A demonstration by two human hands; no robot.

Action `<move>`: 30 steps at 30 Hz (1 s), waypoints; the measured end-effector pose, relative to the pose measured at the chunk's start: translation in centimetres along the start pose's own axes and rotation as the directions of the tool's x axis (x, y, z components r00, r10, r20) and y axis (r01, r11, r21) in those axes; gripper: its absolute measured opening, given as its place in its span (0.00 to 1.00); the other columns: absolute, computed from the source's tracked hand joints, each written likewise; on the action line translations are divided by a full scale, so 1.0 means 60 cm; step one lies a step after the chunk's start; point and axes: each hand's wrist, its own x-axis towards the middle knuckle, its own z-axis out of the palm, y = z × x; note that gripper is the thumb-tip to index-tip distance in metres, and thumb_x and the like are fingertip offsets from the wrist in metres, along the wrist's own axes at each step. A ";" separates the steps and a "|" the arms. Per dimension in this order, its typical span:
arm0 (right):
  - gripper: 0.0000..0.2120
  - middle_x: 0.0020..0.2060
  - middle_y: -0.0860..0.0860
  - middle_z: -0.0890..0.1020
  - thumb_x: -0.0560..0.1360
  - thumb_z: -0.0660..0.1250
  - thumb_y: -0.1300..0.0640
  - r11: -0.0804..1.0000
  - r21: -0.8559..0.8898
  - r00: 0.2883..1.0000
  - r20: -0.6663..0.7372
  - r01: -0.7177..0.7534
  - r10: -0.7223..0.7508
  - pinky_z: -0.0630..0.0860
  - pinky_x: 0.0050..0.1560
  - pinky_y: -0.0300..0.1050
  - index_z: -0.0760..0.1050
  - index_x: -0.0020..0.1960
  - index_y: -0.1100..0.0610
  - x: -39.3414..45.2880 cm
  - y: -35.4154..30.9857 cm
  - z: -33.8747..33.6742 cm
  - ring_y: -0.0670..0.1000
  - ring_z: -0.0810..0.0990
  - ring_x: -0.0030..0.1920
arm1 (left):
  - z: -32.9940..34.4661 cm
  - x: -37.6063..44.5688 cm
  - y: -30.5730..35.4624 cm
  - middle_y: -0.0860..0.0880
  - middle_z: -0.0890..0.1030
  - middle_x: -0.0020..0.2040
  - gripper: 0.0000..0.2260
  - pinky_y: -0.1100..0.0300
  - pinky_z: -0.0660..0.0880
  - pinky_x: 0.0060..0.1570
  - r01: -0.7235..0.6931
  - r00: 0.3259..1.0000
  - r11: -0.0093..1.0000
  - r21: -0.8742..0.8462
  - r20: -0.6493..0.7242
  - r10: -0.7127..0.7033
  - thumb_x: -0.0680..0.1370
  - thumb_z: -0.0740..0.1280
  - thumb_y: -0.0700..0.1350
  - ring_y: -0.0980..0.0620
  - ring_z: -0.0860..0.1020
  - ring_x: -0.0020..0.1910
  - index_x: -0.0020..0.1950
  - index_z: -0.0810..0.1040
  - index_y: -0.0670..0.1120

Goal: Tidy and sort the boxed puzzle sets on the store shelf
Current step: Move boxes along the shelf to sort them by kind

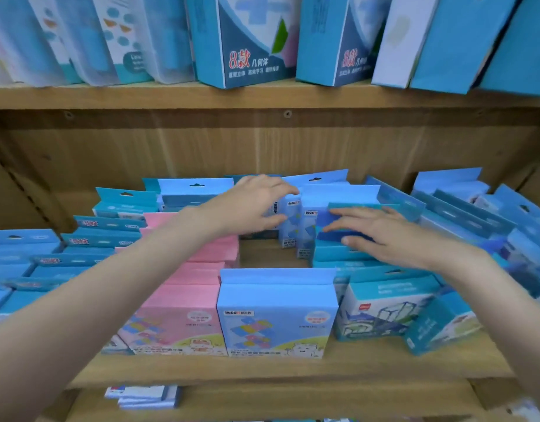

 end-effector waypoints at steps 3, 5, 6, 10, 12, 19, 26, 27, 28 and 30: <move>0.18 0.74 0.38 0.54 0.76 0.51 0.40 0.999 0.049 0.999 0.035 0.009 -0.011 0.45 0.73 0.58 0.63 0.66 0.35 -0.001 0.003 -0.002 0.47 0.50 0.75 | 0.007 0.055 0.007 0.49 0.68 0.68 0.23 0.56 0.56 0.63 -0.014 0.998 0.995 0.096 0.059 0.008 0.78 0.61 0.50 0.49 0.64 0.66 0.71 0.62 0.47; 0.23 0.73 0.40 0.57 0.71 0.53 0.37 0.990 0.143 1.000 0.016 0.013 -0.015 0.45 0.74 0.55 0.65 0.65 0.36 -0.004 -0.001 -0.008 0.44 0.52 0.74 | 0.006 0.088 0.008 0.48 0.70 0.66 0.21 0.55 0.58 0.61 -0.003 0.996 0.994 0.105 0.088 -0.006 0.79 0.60 0.49 0.48 0.65 0.64 0.71 0.62 0.47; 0.21 0.72 0.40 0.61 0.72 0.57 0.39 0.986 0.164 0.999 -0.030 0.035 -0.030 0.47 0.74 0.54 0.67 0.64 0.37 -0.006 -0.003 -0.010 0.42 0.55 0.73 | 0.007 0.100 0.008 0.48 0.71 0.65 0.20 0.55 0.59 0.60 -0.002 0.995 0.995 0.101 0.099 -0.008 0.79 0.60 0.48 0.49 0.67 0.62 0.70 0.63 0.47; 0.09 0.56 0.43 0.70 0.73 0.68 0.52 0.989 0.080 0.971 -0.216 0.125 -0.105 0.60 0.65 0.47 0.76 0.53 0.46 -0.010 -0.007 -0.009 0.46 0.67 0.60 | 0.014 0.123 0.007 0.45 0.75 0.55 0.10 0.56 0.65 0.53 -0.037 0.996 0.999 0.025 0.082 0.035 0.78 0.61 0.43 0.47 0.73 0.55 0.60 0.72 0.46; 0.07 0.56 0.45 0.70 0.74 0.66 0.51 0.993 -0.081 0.984 -0.148 0.083 -0.095 0.60 0.63 0.46 0.76 0.52 0.49 -0.007 -0.011 -0.007 0.48 0.67 0.59 | 0.016 0.125 0.008 0.45 0.73 0.52 0.07 0.55 0.67 0.50 -0.031 0.996 0.999 0.035 0.083 0.028 0.77 0.62 0.41 0.47 0.71 0.55 0.55 0.74 0.46; 0.10 0.60 0.47 0.73 0.78 0.59 0.52 0.943 -0.330 0.997 -0.071 -0.038 0.015 0.60 0.65 0.45 0.74 0.57 0.52 -0.008 -0.001 -0.017 0.51 0.73 0.56 | 0.020 0.127 -0.004 0.48 0.73 0.47 0.12 0.54 0.67 0.41 0.015 0.999 1.000 0.008 -0.046 -0.014 0.71 0.59 0.30 0.44 0.74 0.48 0.46 0.69 0.46; 0.11 0.59 0.45 0.71 0.78 0.57 0.55 0.871 -0.459 0.984 -0.053 -0.177 0.172 0.51 0.70 0.48 0.72 0.59 0.50 -0.028 0.020 -0.026 0.47 0.73 0.59 | 0.011 0.094 -0.017 0.45 0.75 0.47 0.12 0.53 0.69 0.40 0.052 0.990 0.997 -0.061 -0.125 -0.059 0.72 0.57 0.30 0.43 0.74 0.45 0.44 0.70 0.46; 0.11 0.59 0.45 0.71 0.78 0.57 0.55 0.860 -0.476 0.981 -0.051 -0.187 0.185 0.51 0.70 0.49 0.72 0.59 0.50 -0.031 0.022 -0.027 0.47 0.73 0.59 | 0.011 0.086 -0.019 0.46 0.74 0.47 0.11 0.53 0.69 0.40 0.057 0.988 0.996 -0.062 -0.138 -0.065 0.72 0.57 0.30 0.43 0.74 0.45 0.44 0.70 0.46; 0.11 0.59 0.45 0.71 0.78 0.58 0.55 0.854 -0.483 0.979 -0.041 -0.195 0.200 0.52 0.70 0.49 0.72 0.58 0.50 -0.032 0.023 -0.028 0.46 0.72 0.59 | 0.010 0.079 -0.022 0.46 0.74 0.47 0.11 0.53 0.68 0.40 0.060 0.987 0.996 -0.059 -0.148 -0.068 0.72 0.57 0.30 0.44 0.74 0.44 0.45 0.71 0.45; 0.08 0.57 0.45 0.73 0.77 0.61 0.52 0.880 -0.432 0.977 -0.022 -0.200 0.211 0.57 0.67 0.48 0.74 0.55 0.50 -0.032 0.023 -0.036 0.47 0.71 0.59 | 0.009 0.062 -0.031 0.47 0.74 0.47 0.10 0.54 0.68 0.40 0.063 0.988 0.997 -0.054 -0.138 -0.070 0.72 0.58 0.30 0.44 0.74 0.44 0.46 0.71 0.44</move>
